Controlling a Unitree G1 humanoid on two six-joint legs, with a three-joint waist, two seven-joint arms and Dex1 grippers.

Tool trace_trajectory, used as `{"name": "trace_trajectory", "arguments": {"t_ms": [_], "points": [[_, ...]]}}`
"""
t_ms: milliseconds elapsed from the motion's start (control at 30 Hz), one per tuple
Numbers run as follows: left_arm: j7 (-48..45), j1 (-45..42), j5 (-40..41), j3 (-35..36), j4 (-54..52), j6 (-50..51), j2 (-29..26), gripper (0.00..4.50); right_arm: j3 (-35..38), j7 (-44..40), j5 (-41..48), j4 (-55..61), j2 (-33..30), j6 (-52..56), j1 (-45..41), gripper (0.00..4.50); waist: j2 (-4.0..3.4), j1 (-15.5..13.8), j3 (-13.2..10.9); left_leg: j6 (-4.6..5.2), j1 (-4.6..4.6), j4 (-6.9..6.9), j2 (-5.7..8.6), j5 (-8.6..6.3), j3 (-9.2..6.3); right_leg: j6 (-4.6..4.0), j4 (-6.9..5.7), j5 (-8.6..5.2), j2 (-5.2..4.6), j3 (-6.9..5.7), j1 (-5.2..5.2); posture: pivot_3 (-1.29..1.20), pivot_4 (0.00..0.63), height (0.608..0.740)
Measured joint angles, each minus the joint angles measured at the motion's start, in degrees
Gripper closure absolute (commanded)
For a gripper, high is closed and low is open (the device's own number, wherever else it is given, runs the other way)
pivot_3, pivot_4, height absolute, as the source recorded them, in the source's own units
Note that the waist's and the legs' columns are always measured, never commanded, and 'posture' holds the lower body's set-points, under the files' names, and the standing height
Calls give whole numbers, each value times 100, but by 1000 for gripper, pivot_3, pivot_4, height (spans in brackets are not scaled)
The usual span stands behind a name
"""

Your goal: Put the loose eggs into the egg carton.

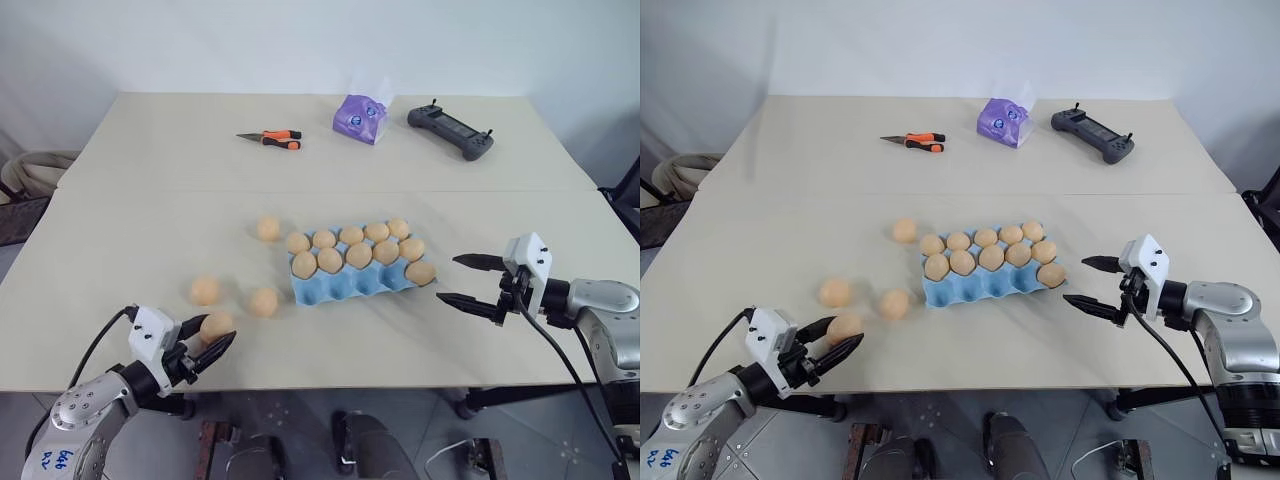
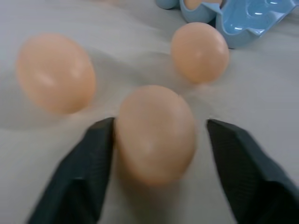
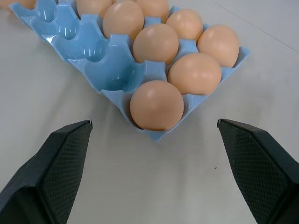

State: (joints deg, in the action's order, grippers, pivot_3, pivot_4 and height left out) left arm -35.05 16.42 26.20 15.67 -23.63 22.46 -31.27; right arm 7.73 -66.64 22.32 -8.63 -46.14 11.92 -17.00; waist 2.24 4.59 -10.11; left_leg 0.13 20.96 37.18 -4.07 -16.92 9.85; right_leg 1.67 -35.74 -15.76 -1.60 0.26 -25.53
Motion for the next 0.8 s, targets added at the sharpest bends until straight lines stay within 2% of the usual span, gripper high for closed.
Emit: {"name": "trace_trajectory", "arguments": {"t_ms": [33,267,500,633,800], "points": [[-14,-3,-1,-7,6,-9,0,2494,0,5,1,27,0,11,0,0,0,1,0,0,0,0,0,0,0,0,0,0,0,0,0,0,150,740],[-273,22,136,10,-32,45,-89,2494,3,47,7,78,-2,62,44,0,0,2,0,-6,0,0,0,-3,0,-1,0,-1,0,0,0,0,150,740],[-503,-113,956,484,-593,444,-414,2494,146,67,43,167,-13,67,126,0,-1,-11,0,-5,1,1,1,-3,-2,0,-1,0,-1,-1,0,0,150,740],[-514,-990,1111,499,-628,588,-739,2494,171,75,46,189,-17,68,155,0,0,-62,0,-15,4,3,8,3,-5,-1,-1,0,-3,-2,0,0,150,740],[-430,-2402,1196,93,-473,749,-753,2494,234,65,119,347,-23,80,270,0,-1,-151,0,7,5,4,21,17,0,33,-2,20,-10,2,2,0,150,740]]}}
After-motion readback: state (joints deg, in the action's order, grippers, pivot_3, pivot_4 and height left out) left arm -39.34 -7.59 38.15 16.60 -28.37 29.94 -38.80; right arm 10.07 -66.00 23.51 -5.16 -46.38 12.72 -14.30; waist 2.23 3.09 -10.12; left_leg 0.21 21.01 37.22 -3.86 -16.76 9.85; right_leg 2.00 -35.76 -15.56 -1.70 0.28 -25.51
